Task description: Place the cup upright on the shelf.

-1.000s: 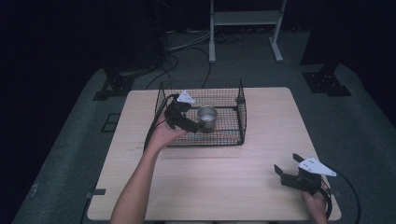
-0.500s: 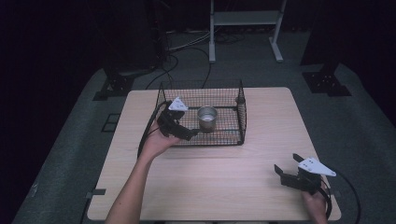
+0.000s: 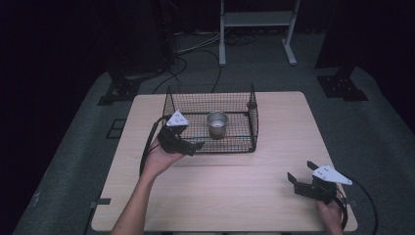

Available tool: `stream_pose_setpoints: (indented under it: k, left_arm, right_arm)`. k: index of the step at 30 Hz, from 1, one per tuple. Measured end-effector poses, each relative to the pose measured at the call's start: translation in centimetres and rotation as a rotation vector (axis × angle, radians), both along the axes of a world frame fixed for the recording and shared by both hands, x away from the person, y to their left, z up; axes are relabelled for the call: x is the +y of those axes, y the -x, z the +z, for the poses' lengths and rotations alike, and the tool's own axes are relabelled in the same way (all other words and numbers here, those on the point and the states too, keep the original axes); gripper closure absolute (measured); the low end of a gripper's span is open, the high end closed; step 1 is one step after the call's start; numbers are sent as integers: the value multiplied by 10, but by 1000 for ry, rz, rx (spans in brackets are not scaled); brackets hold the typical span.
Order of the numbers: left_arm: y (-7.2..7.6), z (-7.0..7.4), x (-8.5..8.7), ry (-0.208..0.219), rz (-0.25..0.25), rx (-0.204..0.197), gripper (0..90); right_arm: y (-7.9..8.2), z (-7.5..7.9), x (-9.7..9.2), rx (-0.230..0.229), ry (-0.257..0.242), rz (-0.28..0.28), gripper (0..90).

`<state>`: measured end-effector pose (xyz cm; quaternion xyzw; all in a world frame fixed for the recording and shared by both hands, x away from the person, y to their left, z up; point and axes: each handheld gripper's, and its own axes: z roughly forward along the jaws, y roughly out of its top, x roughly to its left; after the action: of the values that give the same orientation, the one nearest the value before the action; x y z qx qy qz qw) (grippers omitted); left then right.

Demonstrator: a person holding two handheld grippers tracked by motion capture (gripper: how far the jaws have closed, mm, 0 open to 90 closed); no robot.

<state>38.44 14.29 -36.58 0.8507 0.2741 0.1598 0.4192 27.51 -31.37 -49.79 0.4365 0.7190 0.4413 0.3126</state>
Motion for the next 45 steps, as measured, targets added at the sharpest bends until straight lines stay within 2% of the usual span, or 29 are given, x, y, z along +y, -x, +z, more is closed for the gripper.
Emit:
stream_pose_setpoints:
  k: [6, 13, 17, 22, 30, 37, 45]
  left_arm:
    - [10, -1, 2, -6, -8, -10, 57]
    - [20, -5, 6, 16, -8, -11, 57]
    - [25, -9, 9, 12, -11, -2, 57]
    - [35, -12, 15, 8, -5, -15, 57]
    - [47, -20, 29, 44, 13, -7, 55]
    - [57, -30, 35, 36, 12, -5, 56]
    - [66, -35, 40, 34, 20, -9, 56]
  right_arm:
    - [0, 0, 1, 1, 6, 2, 134]
    - [0, 0, 1, 3, 4, 3, 134]
    - [0, 0, 1, 4, 5, 3, 134]
    - [0, 0, 1, 5, 7, 2, 134]
    - [0, 0, 1, 7, 10, 3, 134]
    - [0, 0, 2, 6, 11, 5, 134]
    - [0, 0, 1, 6, 9, 4, 134]
